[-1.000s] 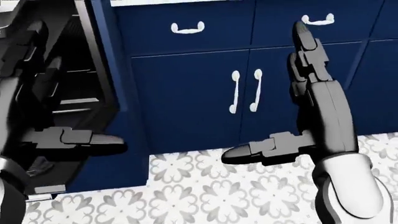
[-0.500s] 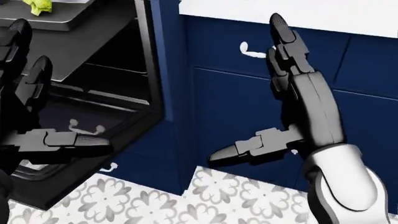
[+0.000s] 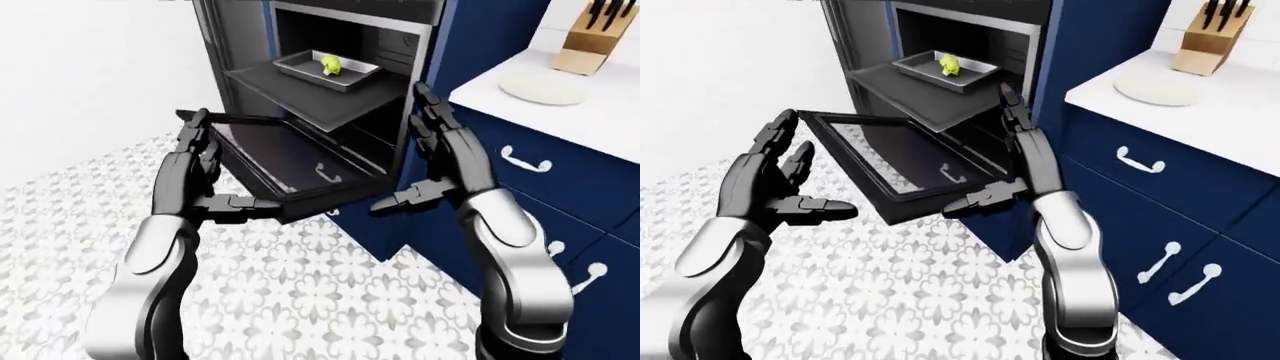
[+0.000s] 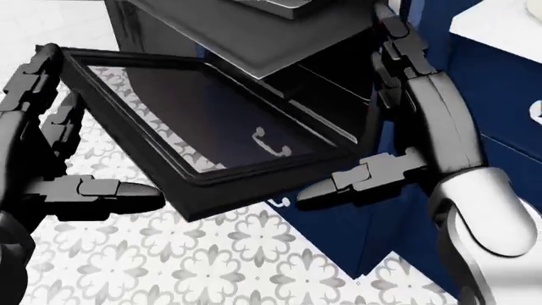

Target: Pick the broccoli from the top rack in the oven and place it on the plate on the counter.

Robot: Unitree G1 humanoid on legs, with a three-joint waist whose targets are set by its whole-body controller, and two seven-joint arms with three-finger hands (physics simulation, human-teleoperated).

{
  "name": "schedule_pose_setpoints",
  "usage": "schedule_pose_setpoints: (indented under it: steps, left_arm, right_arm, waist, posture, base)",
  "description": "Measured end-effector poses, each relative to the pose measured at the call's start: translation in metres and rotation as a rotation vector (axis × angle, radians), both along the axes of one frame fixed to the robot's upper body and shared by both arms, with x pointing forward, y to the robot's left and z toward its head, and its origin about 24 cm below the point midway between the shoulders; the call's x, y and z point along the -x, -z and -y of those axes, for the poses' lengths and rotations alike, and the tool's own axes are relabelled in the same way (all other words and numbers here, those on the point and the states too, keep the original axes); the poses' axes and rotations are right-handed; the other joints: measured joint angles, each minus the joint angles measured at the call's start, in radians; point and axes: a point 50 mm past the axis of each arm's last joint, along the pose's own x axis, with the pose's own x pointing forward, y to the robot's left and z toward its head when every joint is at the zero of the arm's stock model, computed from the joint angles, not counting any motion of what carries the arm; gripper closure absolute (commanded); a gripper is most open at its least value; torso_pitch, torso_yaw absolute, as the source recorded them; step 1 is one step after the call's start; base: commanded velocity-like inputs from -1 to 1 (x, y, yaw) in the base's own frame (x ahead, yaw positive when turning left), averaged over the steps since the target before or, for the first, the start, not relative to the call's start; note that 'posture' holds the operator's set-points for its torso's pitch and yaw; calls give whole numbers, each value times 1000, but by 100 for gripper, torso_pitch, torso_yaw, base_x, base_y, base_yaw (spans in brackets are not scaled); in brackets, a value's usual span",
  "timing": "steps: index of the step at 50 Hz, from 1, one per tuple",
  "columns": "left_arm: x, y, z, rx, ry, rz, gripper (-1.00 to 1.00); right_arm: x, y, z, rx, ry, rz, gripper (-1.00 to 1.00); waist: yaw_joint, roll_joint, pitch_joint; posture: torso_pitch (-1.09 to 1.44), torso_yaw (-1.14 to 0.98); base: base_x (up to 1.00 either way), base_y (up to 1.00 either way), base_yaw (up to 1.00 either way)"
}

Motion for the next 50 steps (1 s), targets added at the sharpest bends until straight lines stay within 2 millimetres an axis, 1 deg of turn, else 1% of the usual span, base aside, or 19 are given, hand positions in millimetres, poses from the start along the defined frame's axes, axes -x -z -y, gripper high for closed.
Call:
schedule_pose_setpoints:
  steps: [7,9,13,15,17,20,21,22,25,28,32,34,36,38,40,43,48,49,50]
  left_arm:
    - [2,-24,7,-23,21,60,-100]
    - [4,-28,10,-24,29,77,-100]
    - [3,-20,18,-19,71,31,-100]
    - [3,-19,15,-20,58,23,-100]
    - [3,-22,15,-21,49,37,-100]
    - [6,-25,14,-24,46,71,-100]
    - [5,-23,13,-24,44,65,-100]
    - [5,-18,11,-21,35,41,-100]
    - [1,-10,8,-17,17,-6,-100]
    - [1,-12,9,-22,24,23,-100]
    - [3,-14,9,-22,23,43,-100]
    - [2,-16,8,-24,21,53,-100]
    - [3,-12,12,-13,38,36,-100]
    - [2,-9,17,-14,70,7,-100]
    - [3,-11,16,-14,71,10,-100]
    - [5,-21,13,-19,62,59,-100]
    - [7,-24,12,-20,67,69,-100]
    - [6,-22,10,-17,60,61,-100]
    - [6,-20,8,-14,52,52,-100]
  right_arm:
    - [2,-28,11,-1,32,50,-100]
    - [3,-30,12,-1,32,60,-100]
    - [3,-27,20,-7,58,32,-100]
    - [1,-30,19,-12,54,31,-100]
    - [1,-32,19,-29,50,41,-100]
    - [3,-35,15,-38,36,66,-100]
    - [4,-31,13,-40,25,58,-100]
    - [3,-26,10,-42,8,32,-100]
    - [-1,-21,7,-46,-13,-10,-100]
    - [3,-29,6,-48,-15,47,-100]
    - [6,-34,4,-47,-31,86,-100]
    - [6,-34,3,-46,-37,88,-100]
    - [4,-27,8,-41,-18,59,-100]
    - [2,-21,13,-42,16,20,-100]
    - [0,-24,12,-37,20,25,-100]
    - [6,-34,10,-17,14,90,-100]
    - [2,-33,9,9,34,85,-100]
    - [1,-32,7,13,27,76,-100]
    - [0,-31,5,16,18,70,-100]
  waist:
    - [-16,-105,24]
    - [-31,-147,21]
    - [-43,-145,24]
    - [-38,-123,17]
    - [-43,-75,23]
    - [-52,20,65]
    - [-43,10,82]
    - [-39,3,77]
    - [-25,-4,35]
    - [-10,-26,19]
    - [18,-72,9]
    - [19,-120,1]
    - [-7,-123,19]
    - [-21,-131,24]
    - [-23,-119,22]
    - [-9,-120,18]
    - [2,-66,46]
    - [13,-52,49]
    - [24,-22,54]
  posture:
    - [0,0]
    - [0,0]
    - [0,0]
    - [0,0]
    - [0,0]
    - [0,0]
    - [0,0]
    - [0,0]
    - [0,0]
    - [0,0]
    - [0,0]
    - [0,0]
    - [0,0]
    - [0,0]
    - [0,0]
    - [0,0]
    - [0,0]
    - [0,0]
    - [0,0]
  base:
    - [4,0,99]
    - [9,0,75]
    - [9,0,62]
    - [9,-2,0]
    - [25,-59,0]
    - [52,-74,0]
    - [56,-73,0]
    - [56,-74,0]
    - [56,-74,0]
    - [57,-74,0]
    - [56,-70,0]
    - [56,-57,0]
    - [57,-44,0]
    - [56,-40,0]
    - [47,-4,0]
    - [9,10,67]
    - [6,0,100]
    - [5,0,100]
    - [6,0,100]
